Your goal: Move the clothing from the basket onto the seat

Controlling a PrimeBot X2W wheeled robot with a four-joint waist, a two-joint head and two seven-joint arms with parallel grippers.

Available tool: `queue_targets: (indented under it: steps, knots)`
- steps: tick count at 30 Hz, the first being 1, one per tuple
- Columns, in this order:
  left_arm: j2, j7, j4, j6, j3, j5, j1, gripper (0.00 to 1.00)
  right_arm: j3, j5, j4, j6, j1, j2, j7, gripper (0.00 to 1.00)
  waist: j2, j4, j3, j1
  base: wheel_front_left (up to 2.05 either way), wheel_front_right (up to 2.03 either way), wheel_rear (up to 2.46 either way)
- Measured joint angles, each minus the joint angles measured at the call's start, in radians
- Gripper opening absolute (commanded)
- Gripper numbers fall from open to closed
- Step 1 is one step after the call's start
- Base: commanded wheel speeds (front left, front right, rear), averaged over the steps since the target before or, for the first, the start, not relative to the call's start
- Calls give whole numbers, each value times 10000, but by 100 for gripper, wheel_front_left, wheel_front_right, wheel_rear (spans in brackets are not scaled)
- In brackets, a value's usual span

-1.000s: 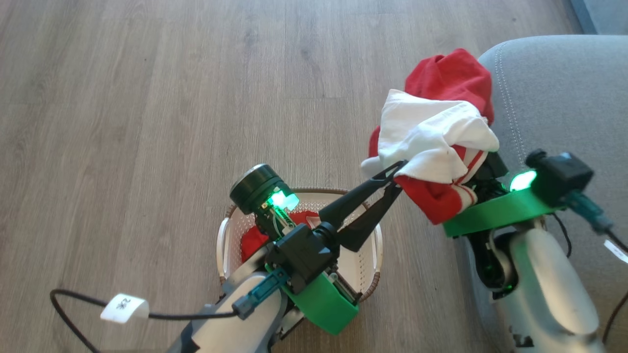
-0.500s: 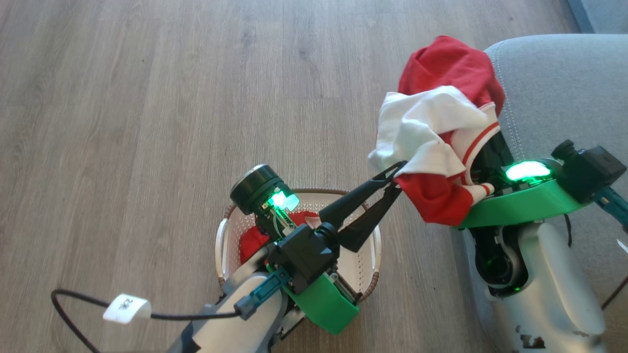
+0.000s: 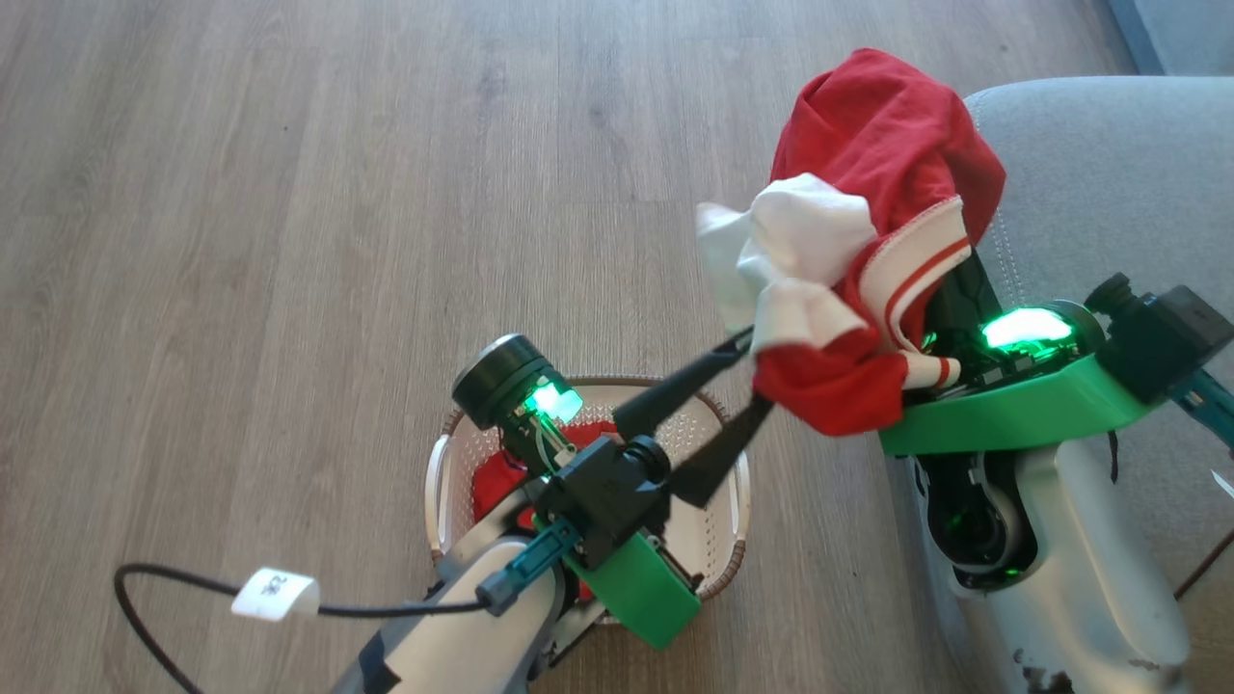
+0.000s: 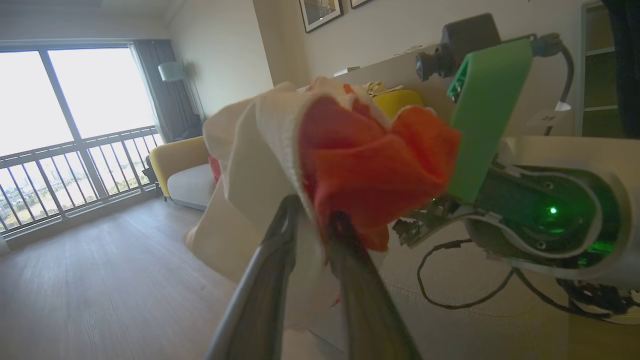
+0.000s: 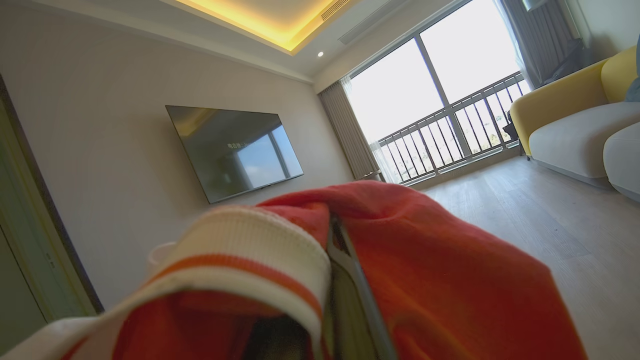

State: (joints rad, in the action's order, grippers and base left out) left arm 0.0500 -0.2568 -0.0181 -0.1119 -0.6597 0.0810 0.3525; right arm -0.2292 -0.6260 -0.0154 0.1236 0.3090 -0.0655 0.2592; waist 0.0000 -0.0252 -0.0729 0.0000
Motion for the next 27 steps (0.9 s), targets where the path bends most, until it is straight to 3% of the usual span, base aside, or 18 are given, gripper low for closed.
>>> queue_targets:
  steps: [1, 2, 27]
  knots:
    - [0, 0, 0, 8, 0, -13, -1, 91, 15, 2, -27, 0, -30, 0, 0, 0, 0, -9, 8, 0, 0, 0, 0]
    - [-4, 0, 40, 6, -2, -6, -6, 100, 35, 17, -42, 0, -76, 0, 2, 0, 0, -18, 20, 0, 0, 0, 0]
    - [92, 2, 2082, -81, 42, -546, -1108, 100, 1735, 773, -368, 0, -145, 13, 2, 0, 0, 156, 294, 0, 0, 0, 0]
